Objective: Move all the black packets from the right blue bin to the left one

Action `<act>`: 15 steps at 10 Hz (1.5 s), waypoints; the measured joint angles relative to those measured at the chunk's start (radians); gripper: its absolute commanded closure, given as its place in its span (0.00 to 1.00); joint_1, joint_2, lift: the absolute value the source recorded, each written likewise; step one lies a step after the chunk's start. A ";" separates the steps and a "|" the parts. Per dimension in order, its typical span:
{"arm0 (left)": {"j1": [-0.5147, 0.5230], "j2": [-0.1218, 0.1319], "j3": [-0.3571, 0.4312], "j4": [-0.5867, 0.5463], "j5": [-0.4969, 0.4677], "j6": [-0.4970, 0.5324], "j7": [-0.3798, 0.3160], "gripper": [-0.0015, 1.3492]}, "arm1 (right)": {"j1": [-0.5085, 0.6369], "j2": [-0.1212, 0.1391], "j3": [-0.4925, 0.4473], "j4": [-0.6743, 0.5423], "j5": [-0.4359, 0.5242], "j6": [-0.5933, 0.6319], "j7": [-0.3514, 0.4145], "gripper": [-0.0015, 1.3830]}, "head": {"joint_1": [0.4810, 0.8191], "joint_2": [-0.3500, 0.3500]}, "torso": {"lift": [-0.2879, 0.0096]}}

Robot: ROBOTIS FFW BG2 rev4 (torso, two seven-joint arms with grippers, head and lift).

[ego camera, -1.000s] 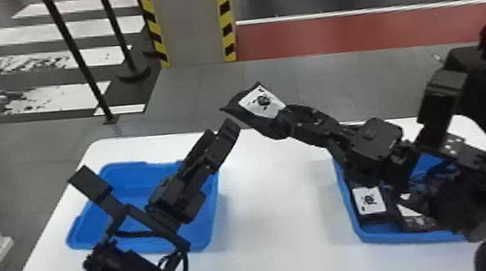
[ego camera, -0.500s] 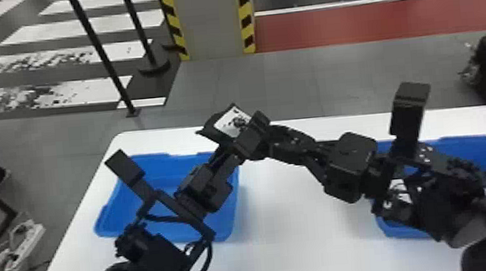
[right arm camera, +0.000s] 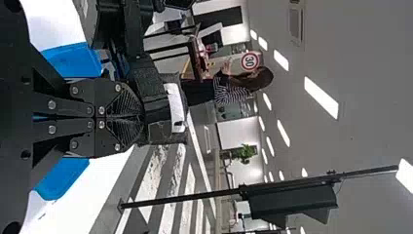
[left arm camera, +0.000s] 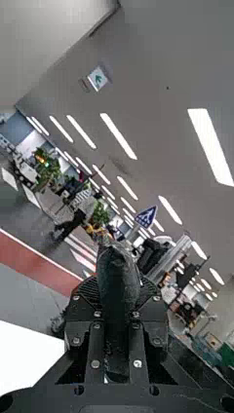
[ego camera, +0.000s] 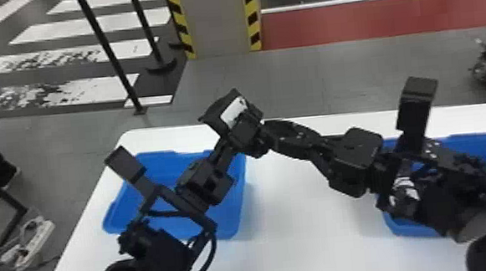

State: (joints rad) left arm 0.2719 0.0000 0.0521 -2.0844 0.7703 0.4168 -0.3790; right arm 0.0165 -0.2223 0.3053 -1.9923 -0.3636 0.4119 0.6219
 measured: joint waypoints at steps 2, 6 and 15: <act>0.010 0.000 0.000 0.000 0.003 -0.044 0.006 0.91 | -0.006 0.003 0.000 0.048 -0.012 -0.069 0.004 0.18 | 0.61 0.76 | 0.60; 0.020 0.000 0.073 0.043 -0.230 -0.183 0.135 0.91 | 0.081 0.020 -0.124 0.088 0.008 -0.216 0.016 0.15 | 0.60 0.77 | 0.60; 0.054 0.000 0.095 0.204 -0.653 -0.583 0.355 0.08 | 0.182 0.038 -0.326 0.013 0.186 -0.136 -0.055 0.16 | 0.63 0.77 | 0.60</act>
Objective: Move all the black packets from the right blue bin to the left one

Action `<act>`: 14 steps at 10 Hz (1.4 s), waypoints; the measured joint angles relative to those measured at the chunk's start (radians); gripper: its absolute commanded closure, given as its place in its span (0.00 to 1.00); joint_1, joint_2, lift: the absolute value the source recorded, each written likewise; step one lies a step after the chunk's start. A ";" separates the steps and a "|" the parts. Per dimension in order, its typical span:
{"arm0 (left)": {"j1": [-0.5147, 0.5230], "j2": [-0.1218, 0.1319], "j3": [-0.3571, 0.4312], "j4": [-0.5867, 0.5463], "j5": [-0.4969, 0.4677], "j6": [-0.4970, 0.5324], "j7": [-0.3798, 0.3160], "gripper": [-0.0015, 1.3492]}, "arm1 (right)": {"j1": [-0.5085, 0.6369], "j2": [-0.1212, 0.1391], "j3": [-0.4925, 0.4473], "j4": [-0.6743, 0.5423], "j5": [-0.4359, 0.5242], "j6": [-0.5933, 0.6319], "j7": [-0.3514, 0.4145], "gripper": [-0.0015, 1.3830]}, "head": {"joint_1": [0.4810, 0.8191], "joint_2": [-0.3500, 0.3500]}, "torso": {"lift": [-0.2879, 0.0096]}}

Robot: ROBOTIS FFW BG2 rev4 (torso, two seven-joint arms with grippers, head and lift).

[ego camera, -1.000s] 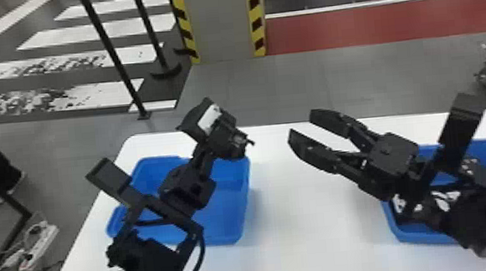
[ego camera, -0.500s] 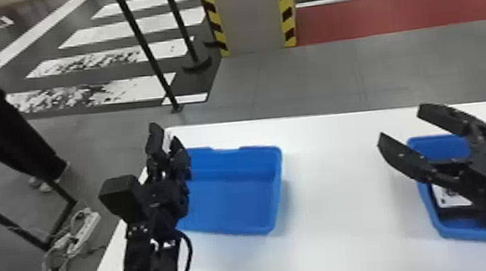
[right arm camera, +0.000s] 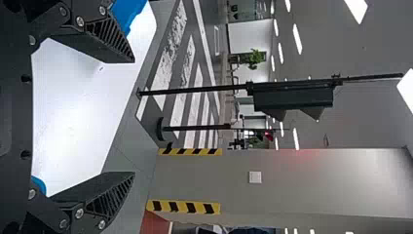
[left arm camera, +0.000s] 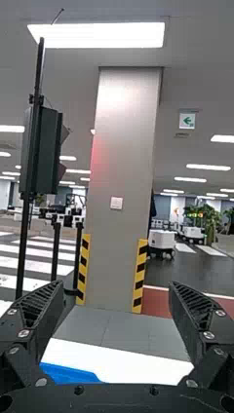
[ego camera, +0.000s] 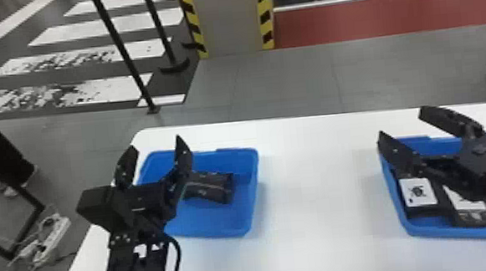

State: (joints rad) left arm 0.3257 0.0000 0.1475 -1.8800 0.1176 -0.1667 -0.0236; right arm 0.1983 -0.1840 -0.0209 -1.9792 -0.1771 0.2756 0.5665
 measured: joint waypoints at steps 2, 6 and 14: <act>0.001 0.000 0.000 0.001 0.011 -0.033 -0.007 0.08 | 0.045 0.000 -0.008 -0.062 0.036 0.064 -0.127 0.16 | 0.63 0.73 | 0.60; 0.002 0.000 -0.001 0.001 0.034 -0.064 -0.062 0.09 | 0.089 0.000 -0.030 -0.101 0.073 0.292 -0.265 0.15 | 0.63 0.64 | 0.60; 0.008 0.000 0.000 0.001 0.041 -0.059 -0.087 0.09 | -0.003 0.000 -0.134 0.012 0.142 0.652 -0.367 0.16 | 0.63 0.45 | 0.60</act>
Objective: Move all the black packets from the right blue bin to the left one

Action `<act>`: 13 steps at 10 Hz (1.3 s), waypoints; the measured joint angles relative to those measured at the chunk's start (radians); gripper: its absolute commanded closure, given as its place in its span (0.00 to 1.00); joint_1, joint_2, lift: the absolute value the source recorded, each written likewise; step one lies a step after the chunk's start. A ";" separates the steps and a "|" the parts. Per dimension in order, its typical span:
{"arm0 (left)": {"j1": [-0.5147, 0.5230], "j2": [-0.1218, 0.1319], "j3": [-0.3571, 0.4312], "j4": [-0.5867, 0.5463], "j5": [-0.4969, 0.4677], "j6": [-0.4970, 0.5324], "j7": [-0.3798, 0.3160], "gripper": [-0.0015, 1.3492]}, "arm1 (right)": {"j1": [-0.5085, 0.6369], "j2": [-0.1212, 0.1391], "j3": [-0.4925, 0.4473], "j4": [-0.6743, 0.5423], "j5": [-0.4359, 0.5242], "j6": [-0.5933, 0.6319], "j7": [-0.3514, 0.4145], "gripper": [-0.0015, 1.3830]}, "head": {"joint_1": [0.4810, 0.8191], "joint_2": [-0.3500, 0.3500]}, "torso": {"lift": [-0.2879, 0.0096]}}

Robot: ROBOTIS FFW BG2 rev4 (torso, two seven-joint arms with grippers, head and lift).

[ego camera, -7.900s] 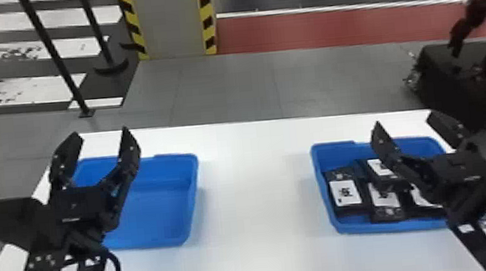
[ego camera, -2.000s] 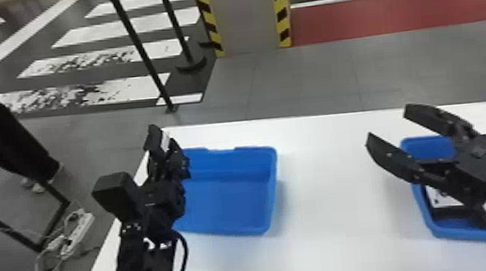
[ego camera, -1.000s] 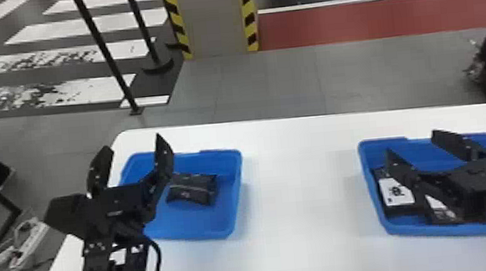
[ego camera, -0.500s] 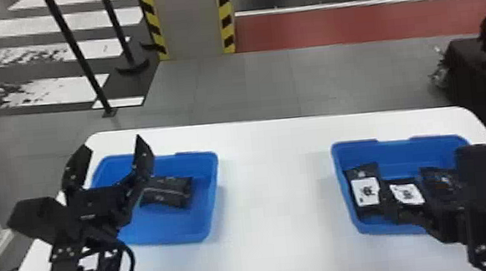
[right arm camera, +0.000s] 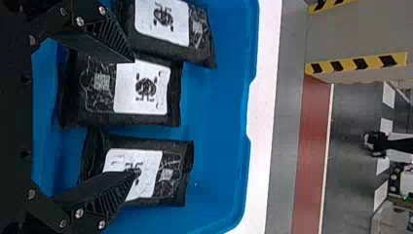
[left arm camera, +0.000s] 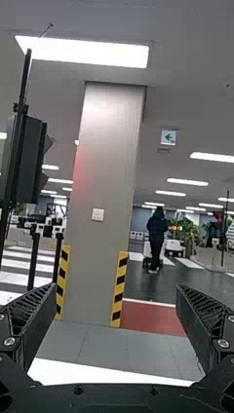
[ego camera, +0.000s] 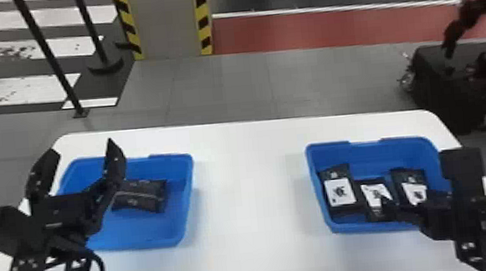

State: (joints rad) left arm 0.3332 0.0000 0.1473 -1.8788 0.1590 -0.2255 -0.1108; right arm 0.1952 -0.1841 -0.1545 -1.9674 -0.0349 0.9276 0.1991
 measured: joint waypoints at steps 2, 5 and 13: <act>0.003 0.000 0.000 0.000 0.001 -0.002 -0.003 0.09 | -0.057 -0.006 -0.023 0.071 0.007 0.002 0.000 0.16 | 0.63 0.40 | 0.60; 0.003 0.000 0.003 0.000 0.002 -0.008 -0.003 0.09 | -0.070 -0.004 -0.020 0.081 -0.010 0.003 0.000 0.16 | 0.63 0.41 | 0.60; 0.003 0.000 0.005 0.000 -0.001 -0.013 -0.003 0.09 | -0.058 0.023 0.010 0.097 -0.056 0.035 0.053 0.16 | 0.63 0.50 | 0.60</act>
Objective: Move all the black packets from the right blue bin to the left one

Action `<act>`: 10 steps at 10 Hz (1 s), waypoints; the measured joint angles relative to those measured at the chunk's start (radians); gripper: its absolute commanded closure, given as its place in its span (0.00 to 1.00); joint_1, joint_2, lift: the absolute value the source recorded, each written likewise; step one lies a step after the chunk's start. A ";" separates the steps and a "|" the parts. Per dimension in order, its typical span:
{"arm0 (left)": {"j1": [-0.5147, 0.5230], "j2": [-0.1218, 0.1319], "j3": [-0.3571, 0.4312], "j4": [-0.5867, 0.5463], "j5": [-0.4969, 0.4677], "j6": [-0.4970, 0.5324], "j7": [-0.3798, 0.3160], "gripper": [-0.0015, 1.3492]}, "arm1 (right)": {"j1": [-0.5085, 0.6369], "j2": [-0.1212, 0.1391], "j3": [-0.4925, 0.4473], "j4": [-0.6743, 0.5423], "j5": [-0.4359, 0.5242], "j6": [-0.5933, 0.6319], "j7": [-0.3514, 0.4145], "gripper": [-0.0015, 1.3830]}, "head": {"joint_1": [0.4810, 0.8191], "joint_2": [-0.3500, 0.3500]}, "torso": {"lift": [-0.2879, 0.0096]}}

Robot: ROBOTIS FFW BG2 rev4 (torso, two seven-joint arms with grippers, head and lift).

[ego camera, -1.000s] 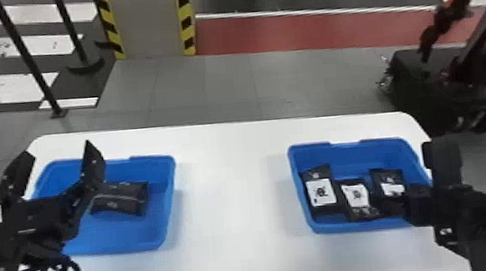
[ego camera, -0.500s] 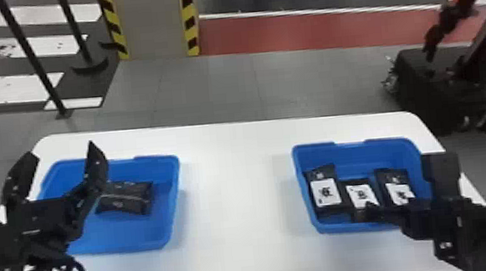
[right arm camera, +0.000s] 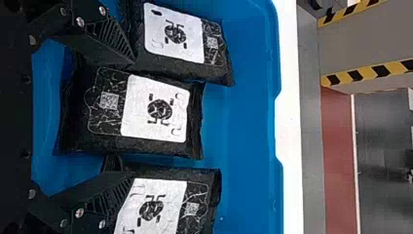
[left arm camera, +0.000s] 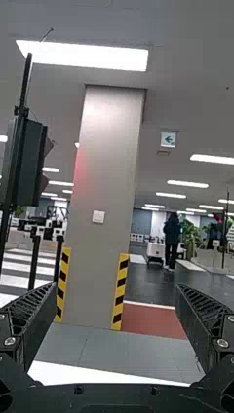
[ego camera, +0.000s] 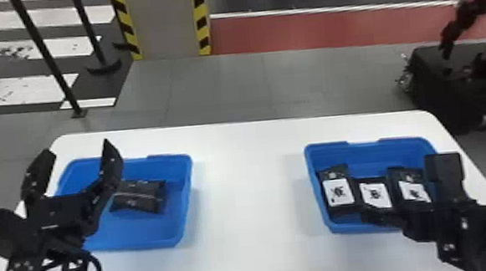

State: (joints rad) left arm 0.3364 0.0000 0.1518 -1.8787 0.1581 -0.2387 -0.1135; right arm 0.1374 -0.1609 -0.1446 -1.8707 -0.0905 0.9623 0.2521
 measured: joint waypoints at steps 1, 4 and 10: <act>0.002 0.000 0.000 0.002 0.000 0.001 0.000 0.09 | -0.008 0.003 0.001 0.000 -0.001 0.000 0.004 0.16 | 0.63 0.50 | 0.60; 0.002 0.000 0.000 0.005 0.002 0.002 0.000 0.09 | -0.047 0.007 0.002 0.028 0.005 0.049 0.004 0.21 | 0.63 0.50 | 0.60; -0.002 0.000 -0.003 0.031 0.028 -0.036 0.000 0.10 | -0.080 0.019 0.012 0.048 0.020 0.092 -0.002 0.84 | 0.63 0.51 | 0.60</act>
State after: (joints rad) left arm 0.3340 0.0000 0.1489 -1.8477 0.1857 -0.2750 -0.1135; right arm 0.0569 -0.1418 -0.1331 -1.8232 -0.0704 1.0548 0.2500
